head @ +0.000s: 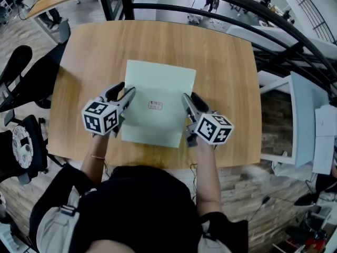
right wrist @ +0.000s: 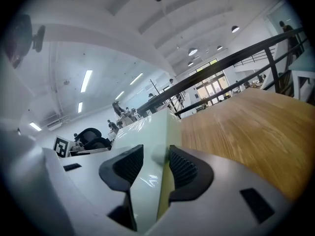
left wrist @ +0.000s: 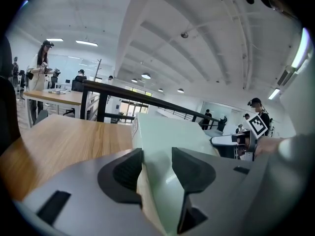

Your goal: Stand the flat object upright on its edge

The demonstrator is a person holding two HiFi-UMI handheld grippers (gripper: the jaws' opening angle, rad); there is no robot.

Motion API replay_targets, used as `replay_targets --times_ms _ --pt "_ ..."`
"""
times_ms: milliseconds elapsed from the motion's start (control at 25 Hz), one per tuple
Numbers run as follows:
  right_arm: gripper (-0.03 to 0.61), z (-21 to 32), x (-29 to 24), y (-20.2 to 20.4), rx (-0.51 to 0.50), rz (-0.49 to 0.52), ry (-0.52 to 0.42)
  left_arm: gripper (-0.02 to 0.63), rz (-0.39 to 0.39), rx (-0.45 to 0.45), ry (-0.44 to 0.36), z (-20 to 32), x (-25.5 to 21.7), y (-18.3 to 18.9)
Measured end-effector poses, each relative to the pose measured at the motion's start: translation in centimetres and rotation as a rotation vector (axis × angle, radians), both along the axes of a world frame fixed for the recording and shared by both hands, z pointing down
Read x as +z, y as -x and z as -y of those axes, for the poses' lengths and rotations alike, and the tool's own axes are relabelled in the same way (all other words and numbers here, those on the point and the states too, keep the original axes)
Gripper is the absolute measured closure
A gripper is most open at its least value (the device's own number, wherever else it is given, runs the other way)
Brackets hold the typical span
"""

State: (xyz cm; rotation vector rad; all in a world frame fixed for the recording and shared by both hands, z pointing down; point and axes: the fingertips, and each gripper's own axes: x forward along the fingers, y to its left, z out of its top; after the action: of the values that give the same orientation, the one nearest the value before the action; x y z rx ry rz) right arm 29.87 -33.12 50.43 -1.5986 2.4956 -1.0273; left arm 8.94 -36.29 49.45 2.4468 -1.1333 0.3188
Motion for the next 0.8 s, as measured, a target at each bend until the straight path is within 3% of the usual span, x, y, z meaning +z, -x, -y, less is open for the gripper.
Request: replay_targets --times_ms 800 --pt "0.416 0.2 -4.8 -1.0 0.003 0.011 -0.113 0.414 0.013 -0.009 -0.091 -0.4 -4.7 -1.0"
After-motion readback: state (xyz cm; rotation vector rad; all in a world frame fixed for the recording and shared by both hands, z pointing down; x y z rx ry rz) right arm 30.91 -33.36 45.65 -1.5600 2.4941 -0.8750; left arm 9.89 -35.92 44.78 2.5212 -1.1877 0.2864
